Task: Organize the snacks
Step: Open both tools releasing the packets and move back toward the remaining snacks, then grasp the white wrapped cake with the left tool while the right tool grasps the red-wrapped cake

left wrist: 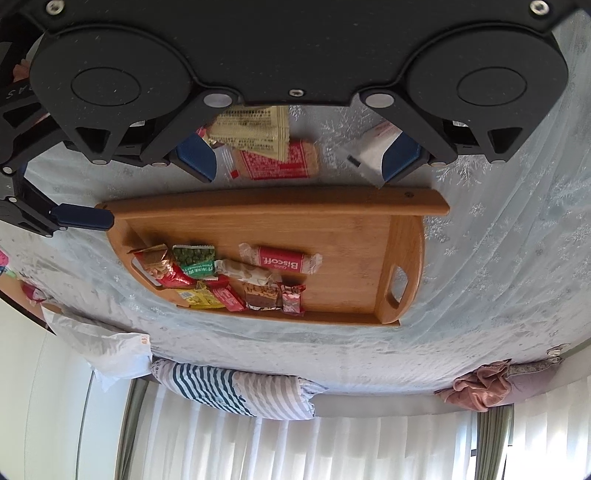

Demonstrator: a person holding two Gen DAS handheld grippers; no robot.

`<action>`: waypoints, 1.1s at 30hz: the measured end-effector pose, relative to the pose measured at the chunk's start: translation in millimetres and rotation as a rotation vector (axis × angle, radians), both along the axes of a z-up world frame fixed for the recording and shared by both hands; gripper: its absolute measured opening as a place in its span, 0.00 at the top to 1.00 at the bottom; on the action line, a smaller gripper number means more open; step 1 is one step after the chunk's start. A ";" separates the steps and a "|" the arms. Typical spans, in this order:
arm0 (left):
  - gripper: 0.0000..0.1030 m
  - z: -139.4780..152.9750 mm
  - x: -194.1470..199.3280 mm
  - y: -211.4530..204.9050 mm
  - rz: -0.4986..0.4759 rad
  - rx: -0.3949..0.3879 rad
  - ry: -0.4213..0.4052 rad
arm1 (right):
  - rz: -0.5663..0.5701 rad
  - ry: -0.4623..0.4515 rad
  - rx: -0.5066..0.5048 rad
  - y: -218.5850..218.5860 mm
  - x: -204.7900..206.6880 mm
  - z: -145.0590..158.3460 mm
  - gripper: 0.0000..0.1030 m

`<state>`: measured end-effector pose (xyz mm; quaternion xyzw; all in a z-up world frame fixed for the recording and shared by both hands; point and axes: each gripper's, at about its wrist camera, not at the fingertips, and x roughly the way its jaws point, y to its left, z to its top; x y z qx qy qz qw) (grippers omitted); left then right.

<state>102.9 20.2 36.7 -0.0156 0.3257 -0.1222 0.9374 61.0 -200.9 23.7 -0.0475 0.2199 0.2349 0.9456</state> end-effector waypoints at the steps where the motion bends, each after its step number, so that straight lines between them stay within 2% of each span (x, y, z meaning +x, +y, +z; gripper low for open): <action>1: 0.07 -0.9 -1.4 1.1 0.002 0.002 0.001 | 0.001 -0.004 -0.004 1.0 -2.8 -0.2 0.00; 7: 0.06 -7.0 -8.9 8.2 0.024 0.004 0.007 | -0.004 -0.003 0.009 5.1 -13.6 -4.7 0.00; 15: 0.06 -19.2 -17.6 15.6 0.048 0.012 0.018 | -0.045 0.041 0.057 13.7 -15.4 -20.7 0.00; 25: 0.06 -28.7 -23.7 22.2 0.065 -0.004 0.022 | -0.066 0.023 0.029 24.7 -23.2 -27.6 0.00; 33: 0.06 -32.2 -32.1 24.9 0.123 0.018 -0.040 | -0.068 -0.009 0.024 28.5 -27.8 -33.8 0.02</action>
